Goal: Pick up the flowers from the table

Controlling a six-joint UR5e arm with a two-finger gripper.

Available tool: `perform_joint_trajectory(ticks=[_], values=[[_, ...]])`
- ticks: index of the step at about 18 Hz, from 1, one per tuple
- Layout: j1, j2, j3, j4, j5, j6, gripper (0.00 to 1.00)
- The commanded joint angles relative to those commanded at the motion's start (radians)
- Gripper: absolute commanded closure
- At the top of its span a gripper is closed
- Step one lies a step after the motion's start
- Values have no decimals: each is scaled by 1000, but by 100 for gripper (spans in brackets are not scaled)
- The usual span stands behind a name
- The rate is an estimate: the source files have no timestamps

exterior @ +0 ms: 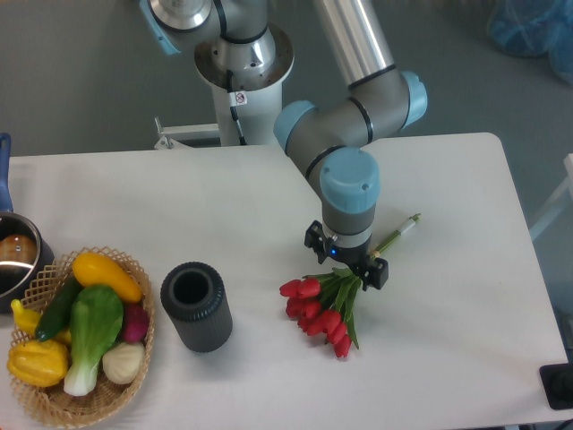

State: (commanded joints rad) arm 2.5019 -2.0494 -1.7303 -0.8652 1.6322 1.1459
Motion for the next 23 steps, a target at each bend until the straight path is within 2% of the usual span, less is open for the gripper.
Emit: perform_joint_trajectory(ticks=[4,5,6,8,9,12,20,22,23], values=[[-23,-20,0,5,2,-3,0],[-23,-21,0,5,2,-2,7],[-23,-20,0,5,2,-2,36],[-25,-18,-2,5,2,0,86],[-25,-17,-3,5,0,-3,99],[-26,-11,-8,3,-2,-11,100],[-8,64,8,-6,54,-8,100],[6,84,50,-44,48,-11,100],[20,89,79,-81,43,-11,100]])
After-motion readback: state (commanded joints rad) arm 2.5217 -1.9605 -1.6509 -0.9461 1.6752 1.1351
